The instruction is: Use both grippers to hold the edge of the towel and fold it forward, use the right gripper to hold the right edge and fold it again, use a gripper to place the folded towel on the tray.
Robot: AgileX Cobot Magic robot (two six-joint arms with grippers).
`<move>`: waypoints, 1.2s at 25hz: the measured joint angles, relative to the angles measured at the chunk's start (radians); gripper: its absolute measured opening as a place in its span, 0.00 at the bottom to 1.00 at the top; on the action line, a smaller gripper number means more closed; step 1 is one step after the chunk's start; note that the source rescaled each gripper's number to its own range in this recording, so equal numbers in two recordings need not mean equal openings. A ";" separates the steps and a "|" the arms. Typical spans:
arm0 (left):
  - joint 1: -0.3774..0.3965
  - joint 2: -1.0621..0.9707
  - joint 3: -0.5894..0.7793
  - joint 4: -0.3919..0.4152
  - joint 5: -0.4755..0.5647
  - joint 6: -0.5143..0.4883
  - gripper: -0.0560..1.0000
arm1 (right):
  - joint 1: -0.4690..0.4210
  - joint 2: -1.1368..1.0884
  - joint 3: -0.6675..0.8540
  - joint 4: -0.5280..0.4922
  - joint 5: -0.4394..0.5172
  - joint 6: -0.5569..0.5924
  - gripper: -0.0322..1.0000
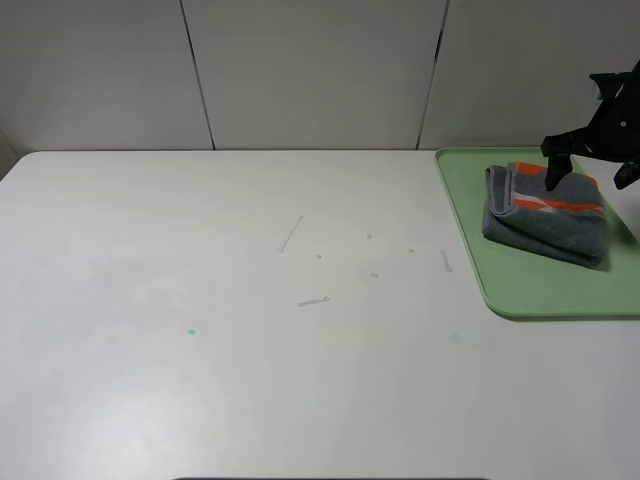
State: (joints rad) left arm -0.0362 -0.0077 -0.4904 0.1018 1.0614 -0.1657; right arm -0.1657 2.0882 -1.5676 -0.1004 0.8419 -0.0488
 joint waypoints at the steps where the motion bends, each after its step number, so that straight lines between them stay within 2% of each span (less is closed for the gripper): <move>1: 0.000 0.000 0.000 0.000 0.000 0.000 0.98 | 0.000 0.000 0.000 0.000 -0.001 0.000 0.99; 5: 0.000 0.000 0.000 0.000 0.000 0.000 0.98 | 0.000 0.000 0.000 0.008 0.010 0.000 1.00; 8: 0.000 0.000 0.000 0.000 0.000 0.000 0.98 | 0.000 -0.015 -0.001 0.035 0.052 0.000 1.00; 21: 0.000 0.000 0.000 0.000 0.000 0.000 0.98 | 0.000 -0.146 -0.008 0.100 0.355 -0.002 1.00; 30: 0.000 0.000 0.000 0.000 0.000 0.000 0.98 | 0.093 -0.264 0.057 0.108 0.368 -0.037 1.00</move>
State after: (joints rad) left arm -0.0362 -0.0077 -0.4904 0.1018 1.0614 -0.1657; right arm -0.0726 1.8237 -1.5108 0.0076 1.2104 -0.0856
